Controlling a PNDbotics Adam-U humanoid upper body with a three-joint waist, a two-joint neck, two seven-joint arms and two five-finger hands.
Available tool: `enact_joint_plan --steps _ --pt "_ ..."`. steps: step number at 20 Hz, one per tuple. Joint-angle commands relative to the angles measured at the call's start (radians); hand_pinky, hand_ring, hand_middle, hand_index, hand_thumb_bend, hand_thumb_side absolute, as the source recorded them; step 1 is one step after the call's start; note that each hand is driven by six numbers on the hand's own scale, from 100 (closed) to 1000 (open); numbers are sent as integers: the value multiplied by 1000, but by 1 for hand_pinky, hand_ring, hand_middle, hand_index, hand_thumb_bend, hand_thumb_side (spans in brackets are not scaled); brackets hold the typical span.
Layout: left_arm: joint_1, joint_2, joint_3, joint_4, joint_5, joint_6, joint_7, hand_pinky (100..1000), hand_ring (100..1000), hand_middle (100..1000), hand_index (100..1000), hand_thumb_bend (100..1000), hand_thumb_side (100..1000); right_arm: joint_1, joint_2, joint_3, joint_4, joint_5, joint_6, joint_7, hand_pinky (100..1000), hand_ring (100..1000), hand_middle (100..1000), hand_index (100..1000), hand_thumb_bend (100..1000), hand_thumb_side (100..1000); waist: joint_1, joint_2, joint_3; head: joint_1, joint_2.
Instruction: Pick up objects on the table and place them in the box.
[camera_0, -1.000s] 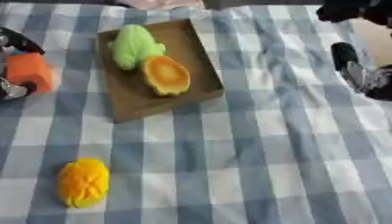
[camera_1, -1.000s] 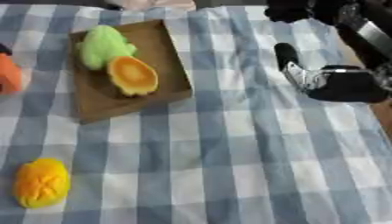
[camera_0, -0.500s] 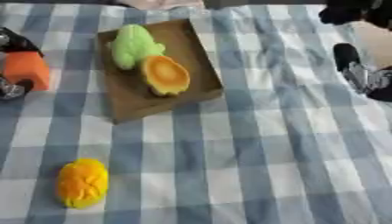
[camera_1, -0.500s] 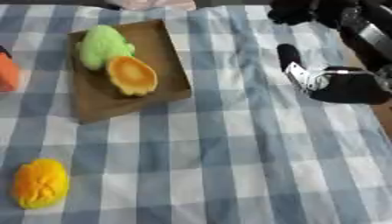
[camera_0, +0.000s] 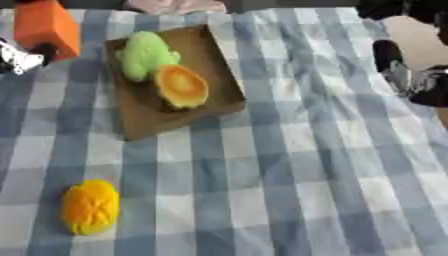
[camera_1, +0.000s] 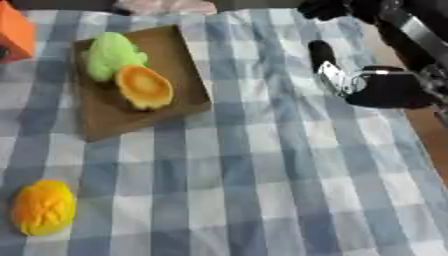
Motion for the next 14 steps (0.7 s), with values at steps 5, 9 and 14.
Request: enact_joint_plan --steps 5,9,14 --pt "16 52 -88 -201 129 73 -48 876 722 611 743 100 162 -9 -20 -12 -15 -21 6 9 813 794 759 874 100 303 4 -43 -7 -11 9" --pt "28 55 -109 -224 157 121 -64 878 722 612 744 100 169 -10 -17 -12 -15 -26 10 13 813 794 759 874 100 309 7 -46 -9 -12 14" --pt "28 30 -141 -181 131 155 -56 878 729 617 748 100 205 -15 -11 -12 -15 -37 12 18 813 793 758 874 100 312 6 -50 -13 -10 20"
